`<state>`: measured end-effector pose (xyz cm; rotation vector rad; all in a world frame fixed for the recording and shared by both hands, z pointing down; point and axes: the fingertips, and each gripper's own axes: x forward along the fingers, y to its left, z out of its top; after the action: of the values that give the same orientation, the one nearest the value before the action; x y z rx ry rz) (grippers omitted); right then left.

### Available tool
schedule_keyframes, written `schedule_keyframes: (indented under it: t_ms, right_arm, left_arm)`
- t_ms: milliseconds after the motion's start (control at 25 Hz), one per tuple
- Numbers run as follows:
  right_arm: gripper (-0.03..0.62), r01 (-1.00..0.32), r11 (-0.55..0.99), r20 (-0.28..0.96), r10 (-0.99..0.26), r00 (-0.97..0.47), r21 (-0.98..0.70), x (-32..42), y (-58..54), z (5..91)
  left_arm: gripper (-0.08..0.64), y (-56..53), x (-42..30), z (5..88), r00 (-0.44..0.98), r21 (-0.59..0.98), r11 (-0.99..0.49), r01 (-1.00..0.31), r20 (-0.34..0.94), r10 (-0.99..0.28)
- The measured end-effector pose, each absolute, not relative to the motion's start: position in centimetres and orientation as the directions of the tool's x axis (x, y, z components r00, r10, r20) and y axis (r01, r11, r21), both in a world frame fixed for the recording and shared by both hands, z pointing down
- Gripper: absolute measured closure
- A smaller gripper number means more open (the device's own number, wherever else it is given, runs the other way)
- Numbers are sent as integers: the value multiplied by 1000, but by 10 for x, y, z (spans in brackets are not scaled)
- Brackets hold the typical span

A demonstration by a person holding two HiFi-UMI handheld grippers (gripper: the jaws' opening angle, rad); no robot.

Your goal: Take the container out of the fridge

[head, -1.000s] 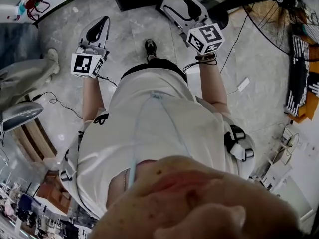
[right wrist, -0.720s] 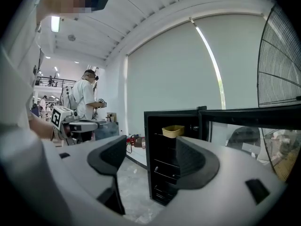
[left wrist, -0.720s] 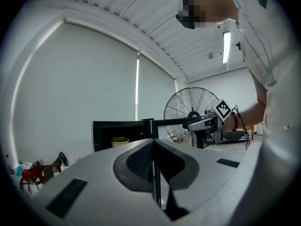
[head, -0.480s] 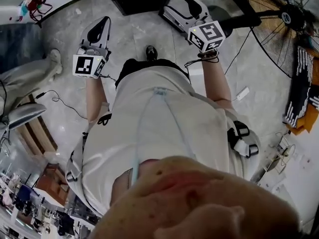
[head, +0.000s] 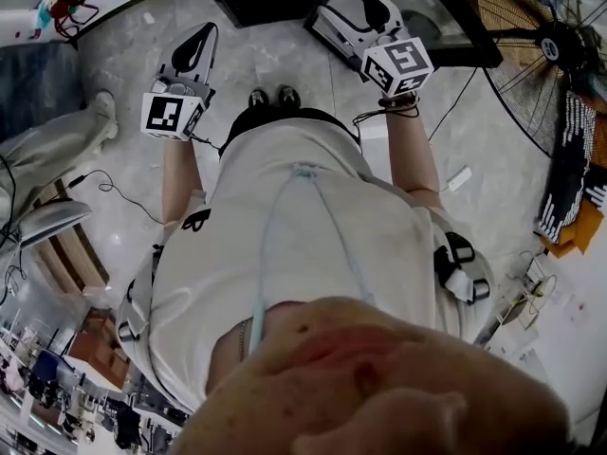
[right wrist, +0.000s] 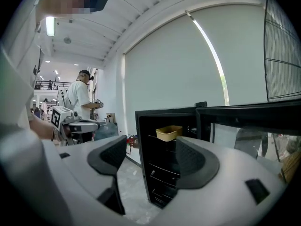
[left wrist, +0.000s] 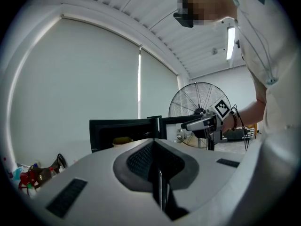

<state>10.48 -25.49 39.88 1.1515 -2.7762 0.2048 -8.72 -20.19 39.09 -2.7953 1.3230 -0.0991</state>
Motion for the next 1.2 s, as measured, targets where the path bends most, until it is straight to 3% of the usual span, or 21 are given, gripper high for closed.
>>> schedule_keyframes:
  t_ms: [400,880,1200]
  right_arm:
    - [278,-715,696,177,-698,-694,-59,101,-292,400]
    - [278,-621,752,304,-658,-689,221,64,-356,406]
    - [278,-503,739,423,-671,-609,448,36,-396,440]
  left_arm:
    - [552,-235,-100,393,658,-64,-658,-750,29,-753]
    - [552,-264,-122,400,650,-62,-653,-755,64,-758]
    - [552,-269,-142,404,624,-59,-629,-775,82,-777]
